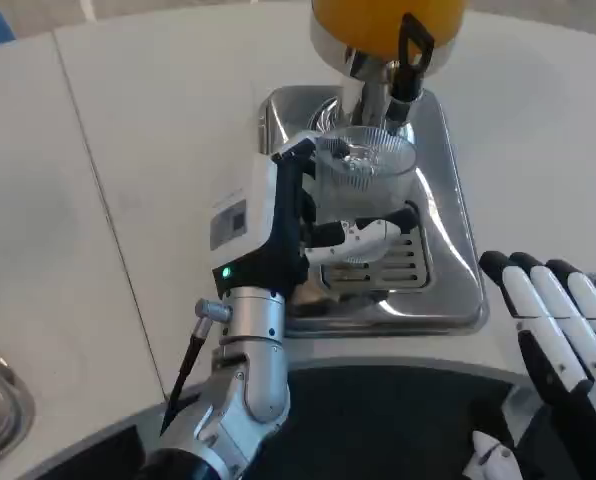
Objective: Grasp the cup under the faucet to collect the drink, then remove the cup.
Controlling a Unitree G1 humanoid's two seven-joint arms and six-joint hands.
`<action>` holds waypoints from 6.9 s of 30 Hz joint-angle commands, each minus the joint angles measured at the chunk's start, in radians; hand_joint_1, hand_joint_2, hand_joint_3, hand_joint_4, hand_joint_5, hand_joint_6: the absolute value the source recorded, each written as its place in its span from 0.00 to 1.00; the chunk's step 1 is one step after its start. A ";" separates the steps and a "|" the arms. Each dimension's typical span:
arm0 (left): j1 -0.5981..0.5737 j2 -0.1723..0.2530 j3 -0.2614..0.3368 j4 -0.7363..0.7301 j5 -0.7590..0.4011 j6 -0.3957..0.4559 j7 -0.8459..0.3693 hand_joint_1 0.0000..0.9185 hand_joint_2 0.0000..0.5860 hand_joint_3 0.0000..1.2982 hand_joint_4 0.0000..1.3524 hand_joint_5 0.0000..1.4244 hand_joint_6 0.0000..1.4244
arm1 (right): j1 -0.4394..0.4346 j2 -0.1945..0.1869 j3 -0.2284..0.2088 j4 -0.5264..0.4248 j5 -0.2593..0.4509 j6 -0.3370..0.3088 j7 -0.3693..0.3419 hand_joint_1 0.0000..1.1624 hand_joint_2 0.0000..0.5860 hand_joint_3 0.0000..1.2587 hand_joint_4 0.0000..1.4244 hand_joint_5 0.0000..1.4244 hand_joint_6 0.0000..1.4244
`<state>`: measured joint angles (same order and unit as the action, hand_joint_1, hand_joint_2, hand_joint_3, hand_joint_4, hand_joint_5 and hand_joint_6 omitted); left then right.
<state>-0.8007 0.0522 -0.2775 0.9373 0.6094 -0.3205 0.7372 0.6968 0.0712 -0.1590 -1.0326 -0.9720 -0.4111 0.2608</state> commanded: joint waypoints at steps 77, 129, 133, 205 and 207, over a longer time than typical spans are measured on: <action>0.834 0.578 0.163 -1.045 0.209 -0.096 -0.296 0.39 0.14 0.01 0.00 0.12 0.12 | 0.010 -0.036 0.039 -0.014 0.065 0.119 -0.040 0.10 0.98 0.00 0.00 0.00 0.00; 1.071 0.363 0.146 -1.415 0.356 0.141 -0.697 0.00 0.23 0.00 0.00 0.00 0.00 | -0.828 -0.140 0.131 0.316 0.468 0.629 -0.074 0.00 0.97 0.00 0.00 0.00 0.00; 1.069 0.364 0.143 -1.413 0.355 0.140 -0.693 0.00 0.23 0.00 0.00 0.00 0.00 | -0.871 -0.138 0.149 0.347 0.480 0.637 -0.101 0.00 0.97 0.00 0.00 0.00 0.00; 0.921 0.291 0.135 -1.278 0.360 0.228 -0.604 0.00 0.21 0.00 0.00 0.00 0.00 | -1.105 -0.322 0.425 0.454 0.180 0.741 -0.015 0.00 0.98 0.00 0.00 0.00 0.00; 0.914 0.286 0.125 -1.272 0.360 0.235 -0.603 0.00 0.21 0.00 0.00 0.00 0.00 | -1.106 -0.334 0.426 0.451 0.156 0.735 -0.003 0.00 0.98 0.01 0.00 0.00 0.00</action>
<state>0.1145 0.3483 -0.1366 -0.3534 0.9616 -0.0978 0.1322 -0.4177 -0.2446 0.2560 -0.5620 -0.7866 0.3415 0.2338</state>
